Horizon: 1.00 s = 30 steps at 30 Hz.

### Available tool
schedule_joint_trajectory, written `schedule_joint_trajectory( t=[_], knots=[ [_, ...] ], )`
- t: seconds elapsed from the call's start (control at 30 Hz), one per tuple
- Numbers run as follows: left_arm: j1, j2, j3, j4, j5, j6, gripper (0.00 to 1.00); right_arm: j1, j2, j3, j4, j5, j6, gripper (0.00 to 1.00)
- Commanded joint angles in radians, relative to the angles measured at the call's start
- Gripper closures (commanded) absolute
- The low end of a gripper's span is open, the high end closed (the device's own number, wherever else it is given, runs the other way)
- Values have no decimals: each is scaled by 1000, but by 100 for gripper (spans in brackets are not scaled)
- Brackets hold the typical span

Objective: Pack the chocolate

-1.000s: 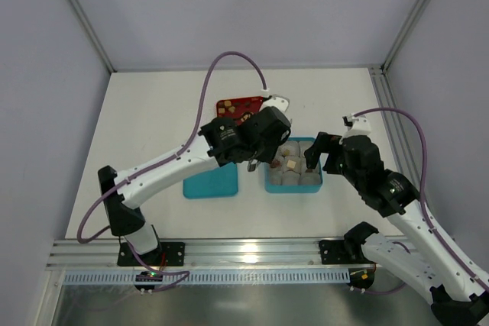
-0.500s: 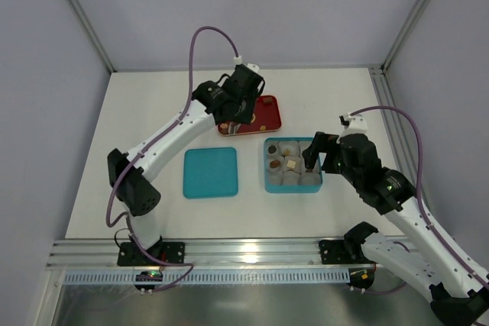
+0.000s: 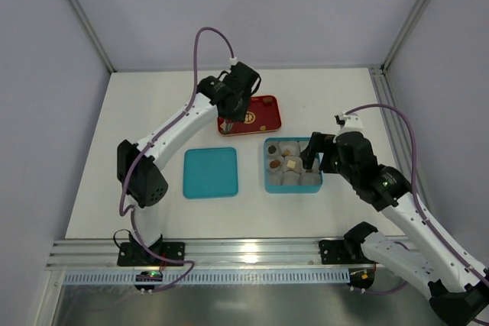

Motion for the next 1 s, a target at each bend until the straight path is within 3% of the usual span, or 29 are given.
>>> schedule_joint_trajectory(
  t=[0.0, 0.97],
  knots=[
    [21, 5, -12, -1, -29, -1, 58, -3, 5, 31, 35, -13, -8, 0],
    [77, -18, -178, 45, -16, -38, 58, -3, -7, -1, 48, -35, 4, 0]
  ],
)
